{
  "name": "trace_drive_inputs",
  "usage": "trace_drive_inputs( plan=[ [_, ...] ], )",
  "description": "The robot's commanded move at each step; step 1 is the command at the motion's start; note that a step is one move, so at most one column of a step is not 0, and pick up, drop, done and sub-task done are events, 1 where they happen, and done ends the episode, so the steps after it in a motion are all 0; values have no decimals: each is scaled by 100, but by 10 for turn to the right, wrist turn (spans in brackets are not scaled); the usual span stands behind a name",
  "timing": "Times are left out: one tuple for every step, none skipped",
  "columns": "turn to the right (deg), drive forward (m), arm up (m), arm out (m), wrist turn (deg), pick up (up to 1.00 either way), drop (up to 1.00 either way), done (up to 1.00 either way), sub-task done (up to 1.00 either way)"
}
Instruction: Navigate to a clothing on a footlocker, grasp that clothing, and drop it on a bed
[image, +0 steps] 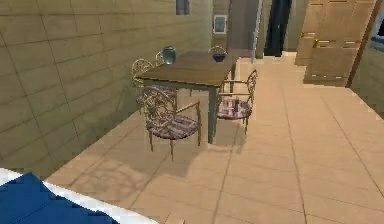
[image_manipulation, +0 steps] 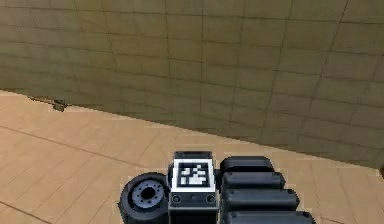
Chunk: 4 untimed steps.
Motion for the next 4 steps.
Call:
trace_drive_inputs(
  plan=[
    [-450,0,0,0,0,0,0,0,0],
    [-450,0,0,0,0,0,0,0,0],
    [-450,0,0,0,0,0,0,0,0],
    [-60,0,0,0,0,0,0,0,0]
  ],
)
